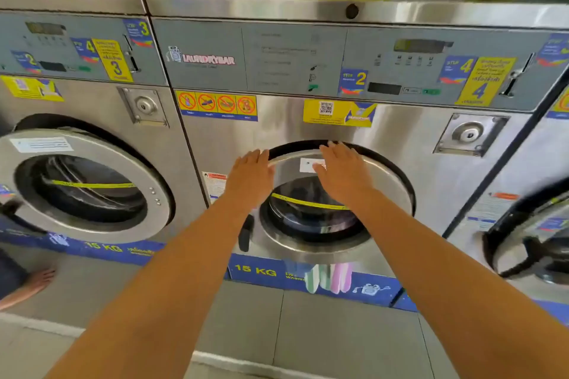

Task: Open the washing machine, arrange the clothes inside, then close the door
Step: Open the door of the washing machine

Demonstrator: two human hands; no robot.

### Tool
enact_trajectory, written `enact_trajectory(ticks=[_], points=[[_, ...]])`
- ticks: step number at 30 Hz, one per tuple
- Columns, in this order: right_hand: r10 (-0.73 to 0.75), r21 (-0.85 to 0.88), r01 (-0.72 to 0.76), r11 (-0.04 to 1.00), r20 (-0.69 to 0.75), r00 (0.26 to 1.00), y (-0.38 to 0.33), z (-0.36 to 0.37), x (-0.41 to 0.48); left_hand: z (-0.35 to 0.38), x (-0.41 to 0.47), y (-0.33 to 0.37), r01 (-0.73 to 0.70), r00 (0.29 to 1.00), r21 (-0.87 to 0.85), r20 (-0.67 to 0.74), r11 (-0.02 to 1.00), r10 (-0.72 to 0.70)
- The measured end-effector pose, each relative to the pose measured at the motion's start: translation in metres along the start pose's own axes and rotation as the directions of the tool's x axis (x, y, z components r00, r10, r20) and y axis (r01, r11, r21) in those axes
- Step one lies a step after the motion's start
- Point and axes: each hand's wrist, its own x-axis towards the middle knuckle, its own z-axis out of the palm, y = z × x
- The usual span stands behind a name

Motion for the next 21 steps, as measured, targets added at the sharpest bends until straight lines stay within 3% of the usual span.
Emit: enact_trajectory(ticks=[5, 11, 21], points=[[0.034, -0.029, -0.034, 0.999, 0.008, 0.999, -0.022, 0.025, 0.018, 0.026, 0.015, -0.027, -0.045, 0.997, -0.128, 0.056, 0.991, 0.052], [0.128, -0.081, -0.13, 0.988, -0.033, 0.991, -0.035, 0.052, 0.029, 0.051, 0.026, -0.039, -0.193, 0.975, -0.223, 0.068, 0.956, 0.212], [0.227, -0.029, -0.238, 0.971, -0.2, 0.953, -0.049, 0.067, 0.029, 0.073, 0.021, -0.048, -0.252, 0.967, -0.296, -0.046, 0.921, 0.25]])
